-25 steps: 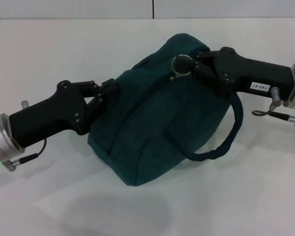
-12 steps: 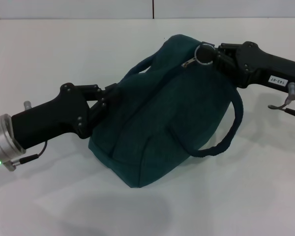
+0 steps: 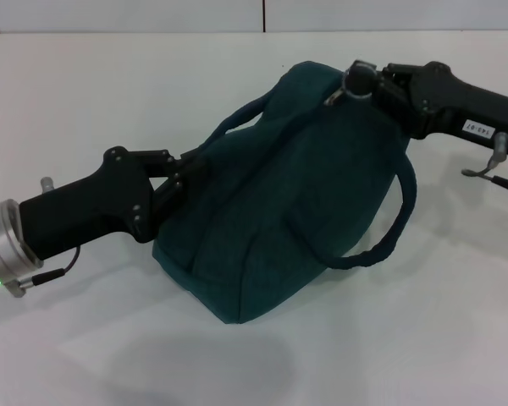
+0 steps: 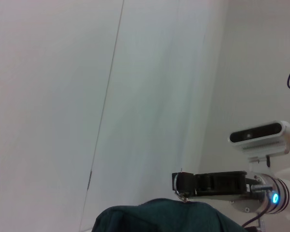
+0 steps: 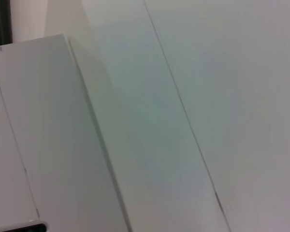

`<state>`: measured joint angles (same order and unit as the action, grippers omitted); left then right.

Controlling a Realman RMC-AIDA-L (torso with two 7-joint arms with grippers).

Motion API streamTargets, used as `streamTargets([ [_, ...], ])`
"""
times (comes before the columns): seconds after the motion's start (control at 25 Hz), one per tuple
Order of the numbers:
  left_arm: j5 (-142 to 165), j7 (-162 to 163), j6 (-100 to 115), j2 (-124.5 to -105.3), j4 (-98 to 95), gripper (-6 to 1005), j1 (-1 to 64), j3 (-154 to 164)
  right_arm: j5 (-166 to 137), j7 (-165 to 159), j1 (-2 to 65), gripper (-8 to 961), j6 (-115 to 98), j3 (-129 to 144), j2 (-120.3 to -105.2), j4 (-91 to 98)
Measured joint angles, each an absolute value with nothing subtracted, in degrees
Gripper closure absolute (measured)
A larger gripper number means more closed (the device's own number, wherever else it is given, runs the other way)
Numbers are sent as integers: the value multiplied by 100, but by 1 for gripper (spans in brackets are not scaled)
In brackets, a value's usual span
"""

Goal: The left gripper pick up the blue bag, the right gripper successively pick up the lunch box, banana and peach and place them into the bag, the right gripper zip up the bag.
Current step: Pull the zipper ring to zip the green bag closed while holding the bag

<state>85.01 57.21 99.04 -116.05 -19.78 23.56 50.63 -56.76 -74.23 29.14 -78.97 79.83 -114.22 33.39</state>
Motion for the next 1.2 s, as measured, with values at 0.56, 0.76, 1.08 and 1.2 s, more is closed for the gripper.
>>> streamTargets([
  [0.56, 8467, 5721, 9890, -11602, -1977, 949, 2357, 5053, -5678, -7108, 2899, 941, -7504, 7760, -11426, 3114],
  [0.76, 8459, 5721, 9887, -11586, -1977, 949, 2355, 5053, -5678, -7008, 2866, 940, -7357, 7608, -11410, 3022],
  [1.08, 8447, 5722, 9886, -11575, -1977, 949, 2355, 5045, -5677, -6919, 2783, 940, -7214, 7583, -11424, 2896],
  [1.2, 8414, 5742, 9879, -11577, -1977, 949, 2356, 4948, -5676, -6917, 2695, 940, -7410, 7583, -11453, 2888],
])
